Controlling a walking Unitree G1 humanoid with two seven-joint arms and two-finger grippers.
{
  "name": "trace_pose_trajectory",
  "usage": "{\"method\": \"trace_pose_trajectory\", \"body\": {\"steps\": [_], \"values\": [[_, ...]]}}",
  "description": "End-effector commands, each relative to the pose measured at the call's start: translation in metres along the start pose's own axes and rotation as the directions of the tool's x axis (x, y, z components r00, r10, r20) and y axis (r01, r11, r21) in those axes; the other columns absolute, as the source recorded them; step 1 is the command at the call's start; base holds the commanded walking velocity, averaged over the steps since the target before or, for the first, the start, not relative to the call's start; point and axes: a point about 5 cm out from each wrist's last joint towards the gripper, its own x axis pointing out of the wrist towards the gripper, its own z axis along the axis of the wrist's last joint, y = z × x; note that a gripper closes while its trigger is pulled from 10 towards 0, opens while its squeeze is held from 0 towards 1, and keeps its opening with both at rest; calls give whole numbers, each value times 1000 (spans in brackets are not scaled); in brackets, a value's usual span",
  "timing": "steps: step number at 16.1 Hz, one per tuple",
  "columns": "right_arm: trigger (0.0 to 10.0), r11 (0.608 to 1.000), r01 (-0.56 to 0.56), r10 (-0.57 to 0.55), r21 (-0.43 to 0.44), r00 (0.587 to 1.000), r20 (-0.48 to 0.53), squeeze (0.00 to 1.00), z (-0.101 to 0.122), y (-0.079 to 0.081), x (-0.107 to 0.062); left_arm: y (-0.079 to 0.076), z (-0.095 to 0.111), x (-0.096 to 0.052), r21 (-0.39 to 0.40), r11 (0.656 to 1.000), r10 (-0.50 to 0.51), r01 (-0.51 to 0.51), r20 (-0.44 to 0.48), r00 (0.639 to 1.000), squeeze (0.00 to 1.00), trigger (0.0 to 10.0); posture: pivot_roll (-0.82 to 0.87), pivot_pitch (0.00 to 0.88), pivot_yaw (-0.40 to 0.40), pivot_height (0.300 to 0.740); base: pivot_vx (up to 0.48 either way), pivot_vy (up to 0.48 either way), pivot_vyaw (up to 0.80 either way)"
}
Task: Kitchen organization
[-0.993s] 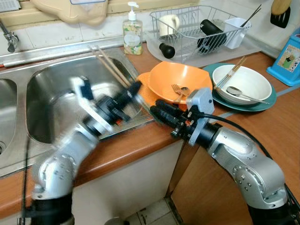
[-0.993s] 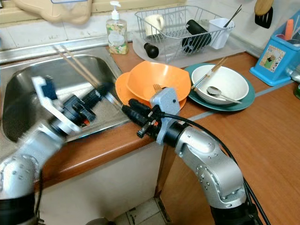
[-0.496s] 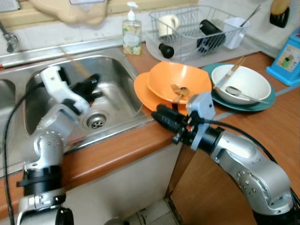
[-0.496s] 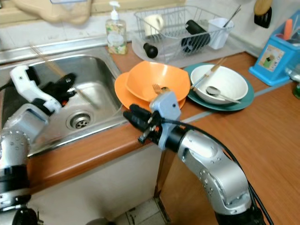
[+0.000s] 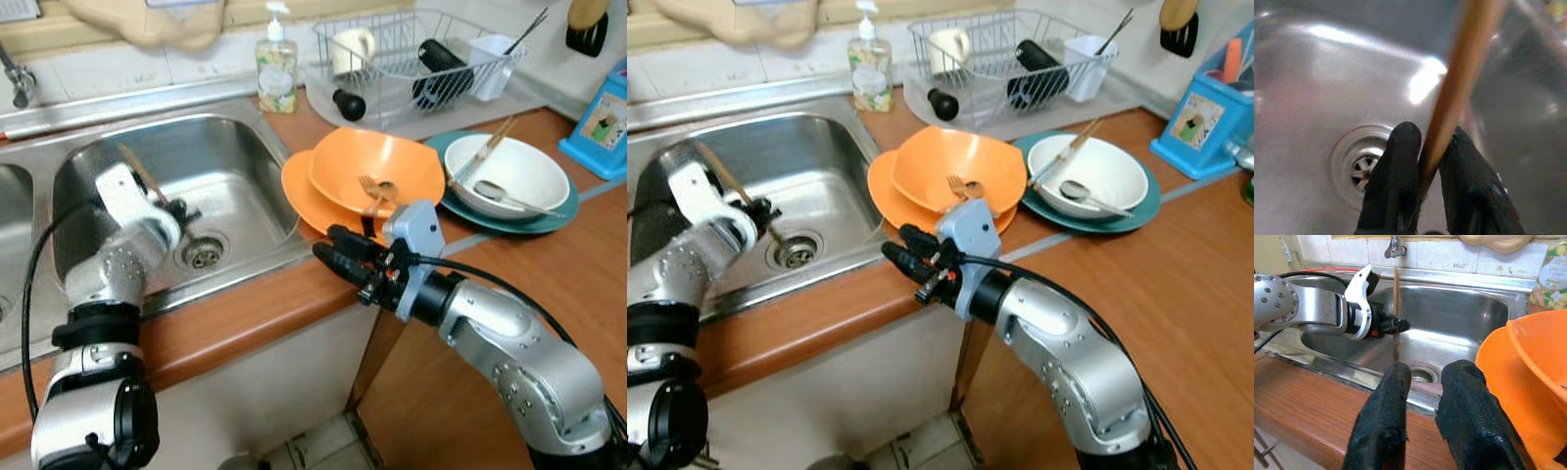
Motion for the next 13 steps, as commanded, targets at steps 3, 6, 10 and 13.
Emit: {"method": "trace_pose_trajectory", "body": {"steps": [3,6,10,13], "values": [[10000,1000,3,-4,14,997,83,1000,10,1,-5,2,6,2,36,998,42,-41,-7,999,1000,10000,-127,0,46,740,0,0,0],[10000,999,-35,33,21,993,116,1000,17,6,-9,6,3,3,44,997,63,-62,-25,998,1000,10000,-130,0,41,740,0,0,0],[10000,994,108,-101,-14,965,243,1000,41,-9,-18,-11,18,-11,300,951,-129,76,160,979,537,10000,-140,0,47,740,0,0,0],[10000,956,292,-278,-12,921,272,271,47,-39,-35,-37,2,-35,471,829,-422,301,174,890,0,10000,-151,0,58,740,0,0,0]]}}
